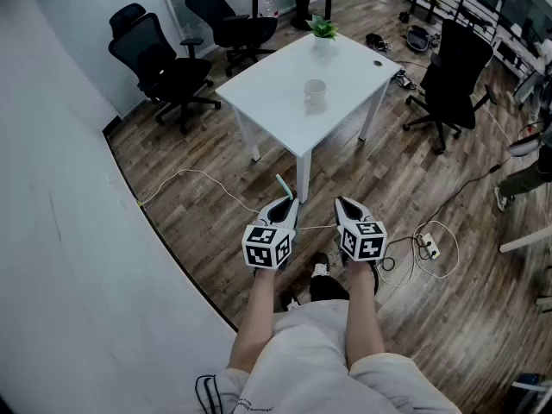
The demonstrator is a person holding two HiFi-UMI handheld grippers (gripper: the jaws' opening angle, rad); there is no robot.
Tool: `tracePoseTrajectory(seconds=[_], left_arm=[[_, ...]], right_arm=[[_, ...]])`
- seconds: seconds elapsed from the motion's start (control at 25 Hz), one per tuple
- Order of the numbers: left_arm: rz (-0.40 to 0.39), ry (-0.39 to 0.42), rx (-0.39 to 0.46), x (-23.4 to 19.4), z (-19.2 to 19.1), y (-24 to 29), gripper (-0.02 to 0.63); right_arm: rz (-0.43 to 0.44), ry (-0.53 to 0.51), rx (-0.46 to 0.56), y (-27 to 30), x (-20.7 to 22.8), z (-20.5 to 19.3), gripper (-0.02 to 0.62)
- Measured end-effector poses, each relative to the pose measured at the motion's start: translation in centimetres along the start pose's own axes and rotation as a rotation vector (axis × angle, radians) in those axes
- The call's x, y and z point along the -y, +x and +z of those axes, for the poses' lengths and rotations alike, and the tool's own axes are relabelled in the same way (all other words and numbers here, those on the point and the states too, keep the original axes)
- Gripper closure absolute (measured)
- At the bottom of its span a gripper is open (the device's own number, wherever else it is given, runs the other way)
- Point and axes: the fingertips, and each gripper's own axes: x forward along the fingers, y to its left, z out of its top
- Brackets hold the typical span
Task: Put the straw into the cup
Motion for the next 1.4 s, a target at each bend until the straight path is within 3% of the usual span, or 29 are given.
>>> tracePoseTrajectory(seconds=[0.32,0.56,0.8,0.96,1.12,1.28,1.4], left_arm=[[0.013,-0.017,0.032,-2.0,1.1,-1.4,0.580],[0.030,-0.041,0.051,-3.6,1.8,-0.6,0.581],[0.135,-0.034,0.045,-9.1,3.9,-0.6,0.581],[0.101,-0.017,0.056,-11.0,6.0,3.4,0.581],[0.065,0.013,0.047,-11.6,8.8,7.4,0.581],[0.015,0.045,0.026,-10.2,10.1,12.3,0.581],[-0.012,0.076,0.013,-9.7,11.8,14.9,0.580]], right_arm=[[0.026,-0.026,-0.009,0.7,-2.2,0.5,0.570],[0.055,0.038,0.057,2.0,-1.0,3.9,0.569],[0.195,0.117,0.046,7.5,-3.5,6.0,0.569],[0.210,0.110,0.059,10.3,-2.3,8.2,0.569],[0.310,0.188,0.075,12.1,-1.4,10.9,0.569],[0.282,0.182,0.084,12.7,2.9,12.4,0.569],[0.381,0.214,0.044,13.5,3.7,13.7,0.569]])
